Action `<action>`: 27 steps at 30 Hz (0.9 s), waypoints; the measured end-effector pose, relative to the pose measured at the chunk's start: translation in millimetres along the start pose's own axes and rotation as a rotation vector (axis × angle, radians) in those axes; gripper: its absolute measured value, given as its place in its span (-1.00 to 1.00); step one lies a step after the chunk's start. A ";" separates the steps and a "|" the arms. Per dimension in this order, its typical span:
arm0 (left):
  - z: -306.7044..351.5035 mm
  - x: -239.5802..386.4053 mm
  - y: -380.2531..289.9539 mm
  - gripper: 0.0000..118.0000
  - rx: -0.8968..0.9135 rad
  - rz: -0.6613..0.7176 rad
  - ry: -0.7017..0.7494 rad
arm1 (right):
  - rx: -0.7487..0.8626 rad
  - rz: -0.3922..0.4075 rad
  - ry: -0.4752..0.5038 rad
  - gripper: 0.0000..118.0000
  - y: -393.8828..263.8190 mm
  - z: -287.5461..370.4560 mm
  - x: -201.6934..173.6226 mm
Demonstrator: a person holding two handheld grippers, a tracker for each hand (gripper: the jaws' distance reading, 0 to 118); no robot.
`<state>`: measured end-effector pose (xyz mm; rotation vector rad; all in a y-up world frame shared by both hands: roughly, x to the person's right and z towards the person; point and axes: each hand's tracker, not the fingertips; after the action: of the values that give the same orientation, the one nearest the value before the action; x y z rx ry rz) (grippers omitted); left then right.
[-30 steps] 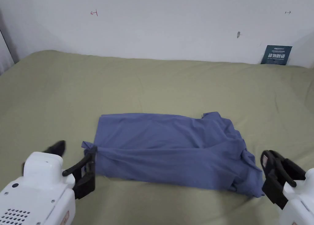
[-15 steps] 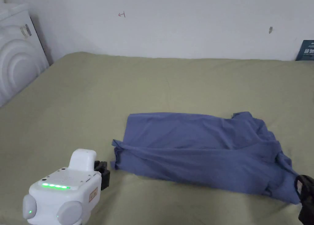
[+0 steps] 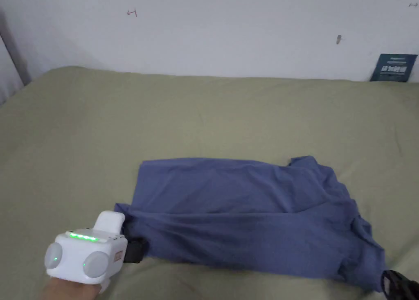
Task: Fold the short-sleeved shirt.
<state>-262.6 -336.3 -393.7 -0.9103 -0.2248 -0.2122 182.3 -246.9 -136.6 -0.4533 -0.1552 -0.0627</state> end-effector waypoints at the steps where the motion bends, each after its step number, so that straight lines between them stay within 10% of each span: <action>1: -0.9 4.8 -0.3 0.34 -0.009 -0.011 -0.001 | -0.011 0.006 -0.010 -0.87 -0.5 -5.3 3.6; 4: 2.5 -2.0 3.6 0.01 -0.007 0.054 -0.014 | -0.066 0.014 -0.042 -0.87 -2.2 -28.1 18.3; 6: 13.2 -0.1 5.9 -0.78 0.015 0.056 -0.009 | -0.114 0.029 -0.062 -0.81 -3.4 -47.8 28.1; 9: 38.5 15.2 18.5 -0.78 0.047 0.011 0.014 | -0.233 0.052 -0.093 0.61 -5.4 -87.6 42.1; 11: 50.1 23.2 24.5 -0.78 0.064 -0.026 0.020 | -0.265 0.053 -0.082 0.71 -9.0 -109.0 49.3; 17: 60.7 17.1 40.6 -0.78 0.095 -0.009 0.008 | -0.401 0.109 -0.063 0.66 -25.8 -156.2 57.6; 18: 60.7 17.8 40.2 -0.78 0.092 -0.010 0.011 | -0.425 0.082 -0.032 0.54 -30.0 -158.9 59.2; 21: 48.2 12.0 31.9 -0.79 0.054 -0.015 0.004 | -0.416 0.075 -0.015 -0.70 -34.7 -156.0 58.9; 27: 49.8 3.8 22.7 -0.84 0.018 0.018 -0.026 | -0.417 -0.027 0.017 -0.80 -4.9 -142.6 71.2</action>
<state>-257.8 -283.3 -380.2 -0.8975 -0.2416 -0.1813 271.3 -316.0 -249.4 -0.8663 -0.1316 -0.1262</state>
